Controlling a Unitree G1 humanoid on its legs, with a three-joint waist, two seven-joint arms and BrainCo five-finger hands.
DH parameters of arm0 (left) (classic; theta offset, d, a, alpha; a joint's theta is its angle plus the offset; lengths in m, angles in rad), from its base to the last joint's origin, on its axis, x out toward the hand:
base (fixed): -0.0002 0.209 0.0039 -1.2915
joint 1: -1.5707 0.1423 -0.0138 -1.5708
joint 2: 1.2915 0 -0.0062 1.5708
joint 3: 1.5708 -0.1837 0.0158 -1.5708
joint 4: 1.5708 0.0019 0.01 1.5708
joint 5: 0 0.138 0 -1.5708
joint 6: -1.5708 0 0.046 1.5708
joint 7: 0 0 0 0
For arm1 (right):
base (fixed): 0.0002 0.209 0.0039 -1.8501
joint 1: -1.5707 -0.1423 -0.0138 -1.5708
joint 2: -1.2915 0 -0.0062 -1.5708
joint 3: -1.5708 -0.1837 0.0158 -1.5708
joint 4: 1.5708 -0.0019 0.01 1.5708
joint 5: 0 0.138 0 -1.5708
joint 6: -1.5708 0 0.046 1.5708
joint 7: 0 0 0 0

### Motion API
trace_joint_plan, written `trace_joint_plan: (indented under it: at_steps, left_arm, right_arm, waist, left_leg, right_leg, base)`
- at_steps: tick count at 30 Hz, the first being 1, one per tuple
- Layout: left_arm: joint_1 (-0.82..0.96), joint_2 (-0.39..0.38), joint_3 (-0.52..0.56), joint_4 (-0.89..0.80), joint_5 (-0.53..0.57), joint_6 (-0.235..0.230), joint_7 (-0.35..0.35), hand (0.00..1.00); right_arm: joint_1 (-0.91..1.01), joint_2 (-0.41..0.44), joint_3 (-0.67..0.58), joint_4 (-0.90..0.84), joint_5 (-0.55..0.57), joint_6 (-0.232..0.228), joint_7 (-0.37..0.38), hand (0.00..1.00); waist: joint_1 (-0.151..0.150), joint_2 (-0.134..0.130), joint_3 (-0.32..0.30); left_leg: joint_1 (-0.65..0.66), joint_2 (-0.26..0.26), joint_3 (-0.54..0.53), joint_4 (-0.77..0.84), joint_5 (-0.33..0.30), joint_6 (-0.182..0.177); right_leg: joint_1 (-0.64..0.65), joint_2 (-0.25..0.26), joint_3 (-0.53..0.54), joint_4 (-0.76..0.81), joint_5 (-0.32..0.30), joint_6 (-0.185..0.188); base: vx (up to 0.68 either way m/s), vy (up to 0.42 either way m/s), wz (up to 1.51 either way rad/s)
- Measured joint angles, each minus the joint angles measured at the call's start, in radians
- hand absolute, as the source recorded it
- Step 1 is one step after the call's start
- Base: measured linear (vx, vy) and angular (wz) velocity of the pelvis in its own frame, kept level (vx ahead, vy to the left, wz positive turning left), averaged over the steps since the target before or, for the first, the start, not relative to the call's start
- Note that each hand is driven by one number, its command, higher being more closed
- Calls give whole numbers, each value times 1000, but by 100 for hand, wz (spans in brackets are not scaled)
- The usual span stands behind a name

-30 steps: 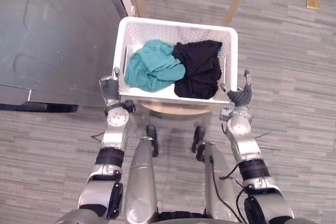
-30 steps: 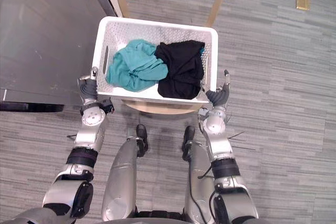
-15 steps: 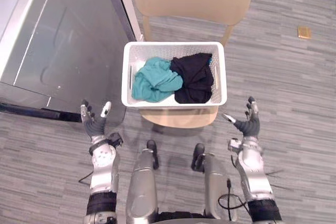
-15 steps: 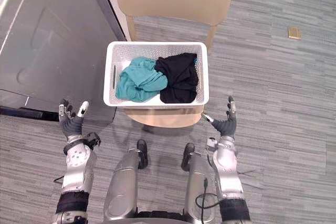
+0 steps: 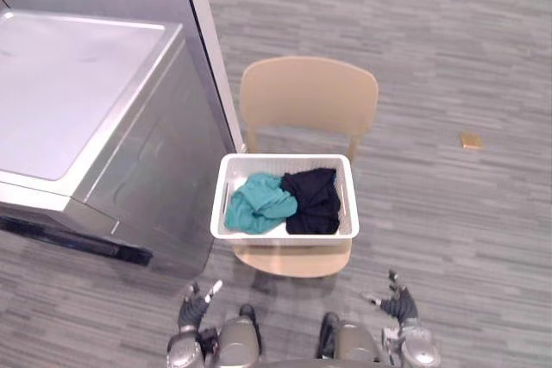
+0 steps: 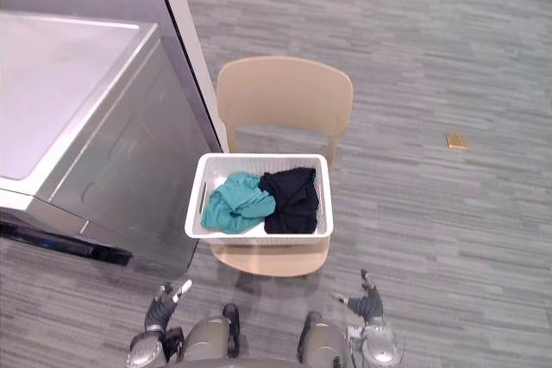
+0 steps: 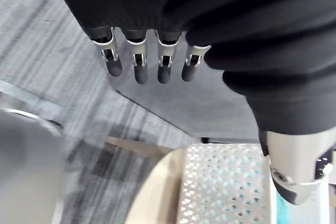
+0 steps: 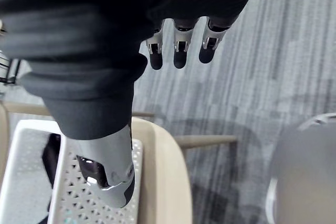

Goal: Pick up the laundry basket with both hands and put the clothes into the washing machine.

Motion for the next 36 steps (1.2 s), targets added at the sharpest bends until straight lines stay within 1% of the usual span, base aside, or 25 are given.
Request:
trace_joint_plan:
  at_steps: [4,8,9,10,11,13,15,16,17,18,19,20,21,22,23,24,25,26,27,28,29,30,32,33,36]
  left_arm:
    - [-26,14,-3,73,12,2,-1,0]
    - [-65,14,-25,99,31,4,1,0]
    - [-80,16,-50,95,36,4,3,0]
    - [-80,12,-57,90,36,1,3,0]
    - [-84,11,-57,87,37,0,3,0]
    - [-96,19,-47,86,37,-2,6,0]
    - [-97,24,-50,97,42,-4,7,0]
    - [-98,24,-51,108,49,-4,9,0]
    - [-99,21,-64,123,52,-2,11,0]
    - [-103,20,-76,132,52,-2,14,0]
    - [-129,33,-103,150,59,0,20,0]
    - [-139,58,-116,152,70,0,24,0]
    - [-148,72,-132,152,88,1,24,0]
    - [-150,72,-135,152,89,0,24,0]
    - [-150,77,-136,154,95,2,26,0]
    - [-143,70,-147,153,113,3,26,0]
    - [-140,71,-159,153,119,3,26,0]
    - [-142,78,-181,153,129,3,25,0]
    - [-147,87,-187,153,130,3,26,0]
    - [-149,91,-190,153,130,3,26,0]
    - [-159,95,-198,153,130,3,26,0]
    - [-162,92,-209,153,129,3,27,0]
    - [-174,71,-218,153,128,1,27,0]
    - [-181,52,-222,152,128,-2,27,0]
    - [-182,38,-245,152,125,-3,30,0]
  right_arm:
    - [-48,-2,1,104,0,12,17,0]
    - [-91,-7,8,156,4,15,14,0]
    - [-117,-15,15,186,5,17,10,0]
    - [-134,-15,17,193,5,19,7,0]
    - [-146,-15,17,194,5,19,6,0]
    - [-187,-27,18,196,3,19,-7,0]
    - [-194,-38,20,189,0,16,-11,0]
    - [-194,-46,24,192,-1,16,-10,0]
    - [-195,-56,24,194,-2,20,-10,0]
    - [-192,-62,23,196,-3,22,-10,0]
    - [-195,-41,21,229,-6,29,-10,0]
    - [-186,-16,22,234,-8,34,-4,0]
    - [-183,6,20,237,-8,35,-4,0]
    - [-189,12,20,246,-8,37,-4,0]
    - [-207,15,24,254,-9,44,-4,0]
    - [-228,10,41,253,-10,47,-4,0]
    - [-236,10,51,252,-10,47,-4,0]
    - [-253,16,78,250,-10,46,-4,0]
    - [-254,26,101,251,-12,46,-3,0]
    - [-256,29,115,251,-16,47,-3,0]
    - [-273,32,140,250,-28,50,-3,0]
    - [-295,30,158,247,-29,52,-6,0]
    - [-326,23,192,200,-30,51,-9,0]
    - [-354,14,208,187,-30,50,-9,0]
    - [-434,30,298,165,-27,36,-7,0]
  waist:
    - [-5,9,-17]
    - [-6,15,-14]
    - [-6,8,-8]
    - [-2,2,-4]
    - [-1,5,5]
    - [0,-6,30]
    - [-7,-7,30]
    - [-17,0,27]
    - [-27,22,17]
    - [-30,37,10]
    - [-30,-1,15]
    - [-24,-24,11]
    - [-29,-33,12]
    - [-26,-36,15]
    - [-22,-29,18]
    - [-23,-8,22]
    - [-26,2,24]
    - [-32,11,29]
    - [-29,12,29]
    - [-28,6,29]
    - [-26,-6,30]
    - [-28,-6,30]
    - [-28,-7,30]
    - [-26,13,40]
    - [-18,31,47]
  left_leg:
    - [37,-22,-30,-45,23,0]
    - [-41,-51,-122,-21,50,2]
    - [-88,-56,-128,-11,87,-3]
    - [-118,-52,-96,-3,84,-1]
    - [-130,-40,-60,18,72,3]
    - [-152,50,60,191,26,53]
    - [-140,137,95,272,10,54]
    - [-121,184,98,270,12,51]
    - [-108,200,75,211,-16,-3]
    - [-97,181,67,178,-58,-62]
    - [-107,116,61,155,-76,-73]
    - [-127,69,49,168,-74,-52]
    - [-153,21,29,220,-112,-14]
    - [-151,3,29,236,-132,-4]
    - [-136,-17,32,247,-151,13]
    - [-111,-36,29,234,-158,31]
    - [-98,-42,24,223,-159,35]
    - [-69,-53,10,188,-146,58]
    - [-47,-68,-4,146,-129,75]
    - [-35,-79,-17,127,-121,81]
    - [-15,-102,-44,82,-93,81]
    - [-6,-113,-62,59,-77,82]
    - [-15,-148,-115,69,-62,79]
    - [-21,-154,-138,70,-49,67]
    - [-31,-155,-195,12,-2,44]
  right_leg:
    - [38,-8,-26,-22,1,2]
    - [43,-33,-129,-16,-5,11]
    - [25,-60,-177,1,-4,10]
    - [11,-84,-213,11,-1,5]
    - [10,-90,-225,19,-1,5]
    - [12,-145,-247,66,0,7]
    - [25,-185,-245,70,13,37]
    - [32,-210,-247,65,19,81]
    - [32,-233,-258,64,30,117]
    - [33,-244,-262,55,43,140]
    - [45,-280,-255,6,63,170]
    - [63,-297,-254,-36,75,164]
    - [90,-336,-253,-37,143,168]
    - [88,-358,-242,-17,159,161]
    - [72,-389,-229,37,192,101]
    - [30,-410,-193,118,235,-67]
    - [4,-407,-157,174,242,-131]
    - [-41,-358,-95,280,154,-56]
    - [-57,-291,-70,321,75,-22]
    - [-58,-254,-60,322,39,-15]
    - [-71,-157,-31,296,-31,8]
    - [-76,-82,3,239,-66,15]
    - [-52,-46,22,147,-97,8]
    - [-32,-45,4,132,-95,5]
    - [-16,-43,-61,98,-87,-7]
  base:
    - [47,-7,23]
    - [-27,-5,76]
    - [-76,45,119]
    - [-79,60,100]
    - [-73,95,66]
    - [-34,110,41]
    - [-51,259,21]
    - [-72,508,41]
    - [-66,550,50]
    - [-18,518,76]
    - [19,450,79]
    - [54,494,110]
    - [47,358,75]
    - [40,371,47]
    - [37,391,5]
    - [49,396,4]
    - [79,352,23]
    - [100,254,44]
    - [109,196,54]
    - [122,111,66]
    - [138,47,72]
    - [140,22,75]
    - [134,-20,90]
    - [107,-35,82]
    - [63,-96,65]
